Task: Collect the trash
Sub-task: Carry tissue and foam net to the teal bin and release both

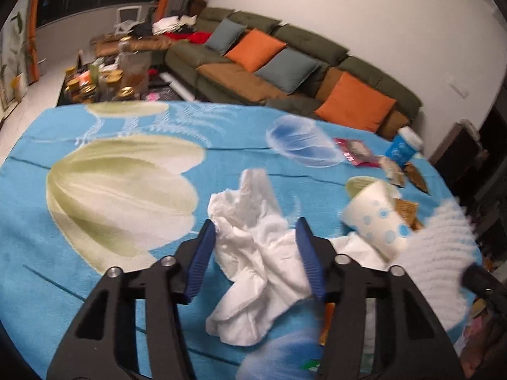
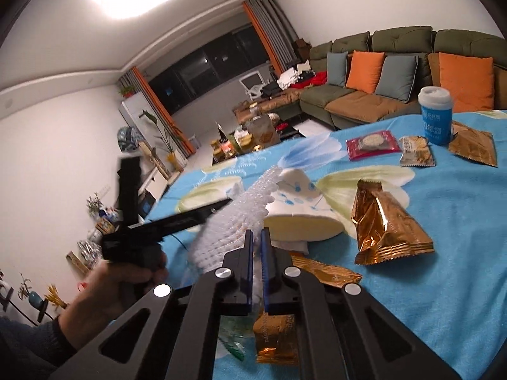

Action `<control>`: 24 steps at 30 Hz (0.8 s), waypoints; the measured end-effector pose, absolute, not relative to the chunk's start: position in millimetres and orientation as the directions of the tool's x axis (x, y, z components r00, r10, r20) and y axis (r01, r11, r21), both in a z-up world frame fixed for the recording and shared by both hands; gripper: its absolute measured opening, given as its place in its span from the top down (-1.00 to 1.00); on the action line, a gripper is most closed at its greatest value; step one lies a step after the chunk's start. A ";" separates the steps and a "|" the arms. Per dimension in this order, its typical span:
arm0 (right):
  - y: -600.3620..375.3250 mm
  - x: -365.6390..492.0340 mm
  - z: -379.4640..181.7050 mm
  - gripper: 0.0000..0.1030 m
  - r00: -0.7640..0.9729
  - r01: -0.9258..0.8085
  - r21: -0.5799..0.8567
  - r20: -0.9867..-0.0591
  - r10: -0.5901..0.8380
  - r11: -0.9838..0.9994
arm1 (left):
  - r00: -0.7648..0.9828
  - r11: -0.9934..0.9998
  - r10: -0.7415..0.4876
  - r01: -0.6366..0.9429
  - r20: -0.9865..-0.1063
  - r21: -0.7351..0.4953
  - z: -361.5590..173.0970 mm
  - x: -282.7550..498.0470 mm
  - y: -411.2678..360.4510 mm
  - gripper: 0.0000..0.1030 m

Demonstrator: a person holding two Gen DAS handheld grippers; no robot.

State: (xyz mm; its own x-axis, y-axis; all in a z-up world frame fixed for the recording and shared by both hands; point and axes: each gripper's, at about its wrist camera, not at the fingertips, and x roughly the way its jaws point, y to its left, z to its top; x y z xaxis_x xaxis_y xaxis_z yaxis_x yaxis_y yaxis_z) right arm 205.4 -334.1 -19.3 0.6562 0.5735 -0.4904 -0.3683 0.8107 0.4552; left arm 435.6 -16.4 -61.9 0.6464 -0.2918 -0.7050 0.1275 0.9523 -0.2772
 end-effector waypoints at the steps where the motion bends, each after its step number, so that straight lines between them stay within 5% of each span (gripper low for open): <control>1: -335.9 203.8 -16.9 0.94 0.661 -0.369 0.457 -0.483 0.574 0.810 | 0.637 0.950 -0.299 0.126 -0.711 -0.287 -64.4 438.2 -16.0 0.04; 3: -340.6 201.1 -11.3 0.94 0.672 -0.372 0.463 -0.464 0.578 0.805 | 0.628 0.951 -0.292 0.112 -0.721 -0.288 -68.1 441.0 -14.8 0.32; 4: -342.4 200.8 -9.5 0.94 0.675 -0.373 0.467 -0.456 0.580 0.802 | 0.628 0.951 -0.291 0.109 -0.722 -0.289 -68.8 441.8 -14.5 0.64; 5: -344.9 200.4 -7.5 0.94 0.679 -0.373 0.472 -0.447 0.581 0.799 | 0.630 0.949 -0.295 0.109 -0.718 -0.295 -68.7 442.0 -13.8 0.71; 13: -343.6 191.2 5.6 0.94 0.700 -0.401 0.460 -0.404 0.589 0.792 | 0.737 0.963 -0.253 0.131 -0.627 -0.234 -38.5 404.8 -12.3 0.83; 24: -306.9 167.3 34.5 0.94 0.708 -0.487 0.383 -0.353 0.612 0.785 | 0.928 0.997 -0.068 0.049 -0.367 -0.060 50.9 257.1 9.8 0.83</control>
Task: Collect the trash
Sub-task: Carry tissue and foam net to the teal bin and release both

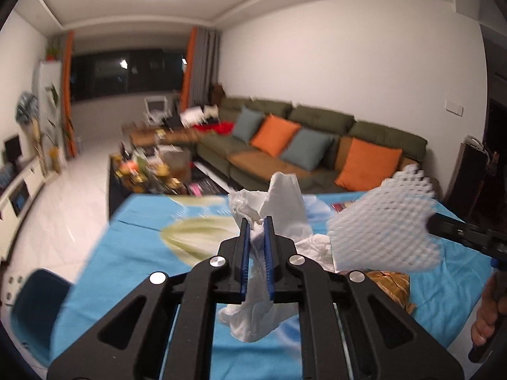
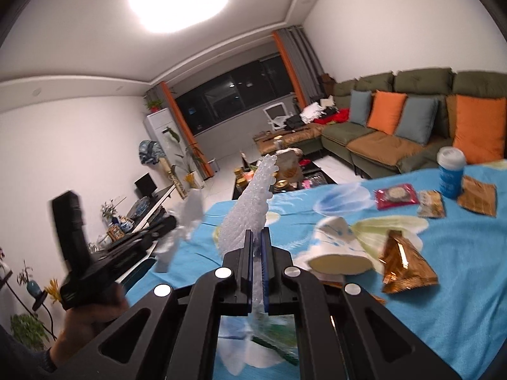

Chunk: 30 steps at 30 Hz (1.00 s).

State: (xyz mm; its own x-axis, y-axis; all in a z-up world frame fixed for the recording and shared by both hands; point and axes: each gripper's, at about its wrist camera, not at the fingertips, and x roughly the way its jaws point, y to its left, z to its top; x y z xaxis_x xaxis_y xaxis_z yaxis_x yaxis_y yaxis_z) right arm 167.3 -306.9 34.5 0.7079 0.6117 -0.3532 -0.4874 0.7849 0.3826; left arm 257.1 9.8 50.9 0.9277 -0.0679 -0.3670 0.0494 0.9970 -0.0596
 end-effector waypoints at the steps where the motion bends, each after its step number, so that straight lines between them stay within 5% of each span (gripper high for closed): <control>1: -300.9 165.7 36.4 0.94 0.704 -0.498 0.378 -0.348 0.619 0.780 | 0.933 0.998 -0.056 0.039 -0.355 -0.055 54.9 247.7 13.0 0.83; 10: -217.3 158.5 47.9 0.94 0.622 -0.632 0.322 -0.332 0.709 0.705 | 0.948 0.990 0.119 -0.136 -0.296 -0.039 78.2 166.5 69.4 0.83; 21: -76.6 163.1 46.0 0.94 0.444 -0.778 0.277 -0.392 0.806 0.564 | 0.865 0.905 0.393 -0.425 -0.313 -0.037 76.4 92.5 178.2 0.83; 30: 38.6 172.0 30.9 0.94 0.345 -0.836 0.217 -0.507 0.790 0.504 | 0.789 0.841 0.479 -0.538 -0.384 -0.058 54.7 61.3 251.9 0.83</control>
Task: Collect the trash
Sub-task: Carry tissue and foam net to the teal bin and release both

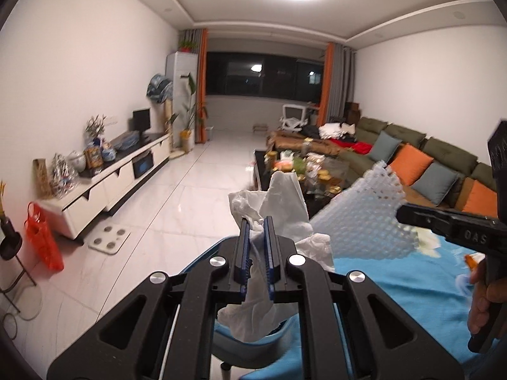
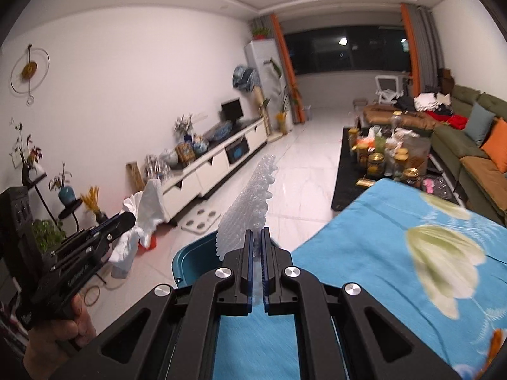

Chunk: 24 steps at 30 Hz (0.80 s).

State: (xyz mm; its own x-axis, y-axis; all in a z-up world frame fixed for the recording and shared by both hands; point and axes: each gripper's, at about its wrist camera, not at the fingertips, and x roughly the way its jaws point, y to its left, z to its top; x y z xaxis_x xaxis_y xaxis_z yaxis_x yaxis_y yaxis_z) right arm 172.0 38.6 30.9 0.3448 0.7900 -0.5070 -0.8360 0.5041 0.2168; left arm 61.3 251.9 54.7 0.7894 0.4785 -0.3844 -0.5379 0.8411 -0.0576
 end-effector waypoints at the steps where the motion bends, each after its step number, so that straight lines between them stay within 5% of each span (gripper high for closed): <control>1: 47.5 172.7 28.8 0.94 0.343 -0.839 0.205 -0.520 0.782 0.504 | 0.781 0.836 0.481 -0.545 -0.398 -0.059 49.5 61.4 258.6 0.83; 17: 188.3 192.2 -44.4 0.92 0.268 -0.877 0.031 -0.797 0.541 0.479 | 0.646 0.795 0.369 -0.592 -0.668 -0.134 -77.3 177.7 359.3 0.71; 24: 194.8 197.9 -54.4 0.62 0.280 -0.868 0.015 -0.809 0.516 0.496 | 0.615 0.780 0.393 -0.616 -0.684 -0.106 -96.6 200.2 374.6 0.20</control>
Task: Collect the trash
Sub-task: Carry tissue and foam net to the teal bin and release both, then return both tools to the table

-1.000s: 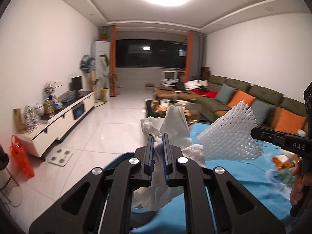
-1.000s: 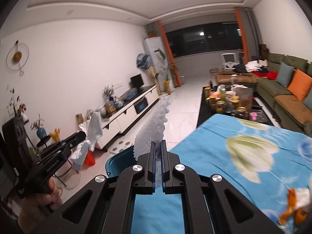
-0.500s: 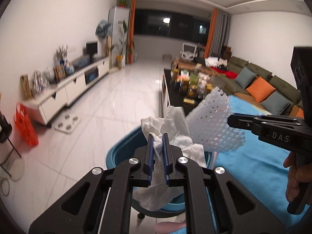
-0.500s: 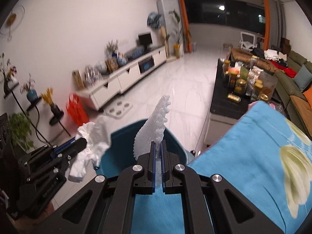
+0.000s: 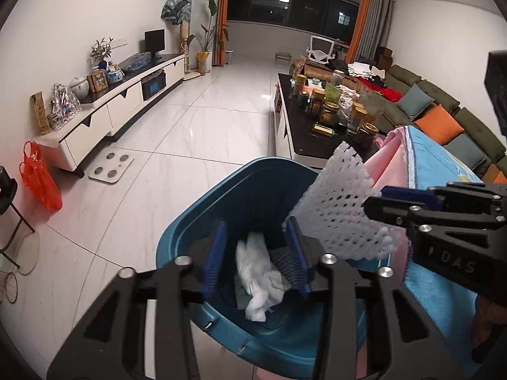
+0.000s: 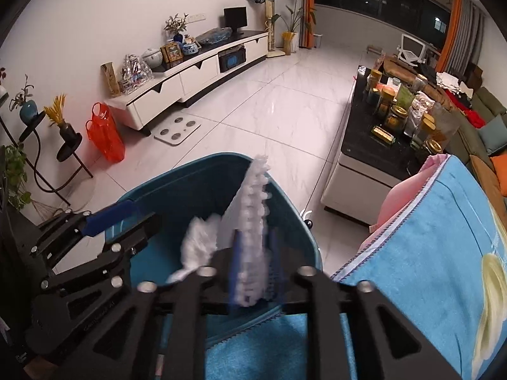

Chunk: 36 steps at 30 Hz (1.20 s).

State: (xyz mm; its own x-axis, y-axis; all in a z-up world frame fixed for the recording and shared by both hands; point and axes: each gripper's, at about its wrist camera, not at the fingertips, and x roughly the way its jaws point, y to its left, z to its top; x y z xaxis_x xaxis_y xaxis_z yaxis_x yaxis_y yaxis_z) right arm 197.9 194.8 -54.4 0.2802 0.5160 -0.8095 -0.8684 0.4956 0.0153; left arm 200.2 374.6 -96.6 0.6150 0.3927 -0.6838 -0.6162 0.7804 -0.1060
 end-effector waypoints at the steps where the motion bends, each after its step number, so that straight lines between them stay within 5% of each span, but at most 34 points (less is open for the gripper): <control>1: 192.9 198.2 -53.2 0.59 0.280 -0.866 0.022 -0.806 0.521 0.499 | 0.615 0.782 0.397 -0.615 -0.681 -0.100 -95.9 199.6 373.2 0.12; 6: 184.4 202.9 -46.6 0.05 0.267 -0.859 0.064 -0.790 0.552 0.507 | 0.619 0.777 0.412 -0.622 -0.668 -0.098 -83.2 194.6 359.3 -0.15; 17: 156.5 200.8 -26.3 -0.20 0.277 -0.845 0.109 -0.748 0.603 0.524 | 0.629 0.779 0.447 -0.623 -0.636 -0.070 -53.7 177.8 333.7 -0.33; 28: 44.5 185.3 7.1 -0.63 0.391 -0.798 0.146 -0.613 0.687 0.584 | 0.686 0.815 0.458 -0.577 -0.565 -0.041 -11.2 164.1 283.7 -0.82; 36: -52.1 164.4 18.9 -0.86 0.518 -0.727 0.150 -0.520 0.679 0.670 | 0.748 0.862 0.405 -0.504 -0.526 -0.051 13.5 162.1 225.8 -0.89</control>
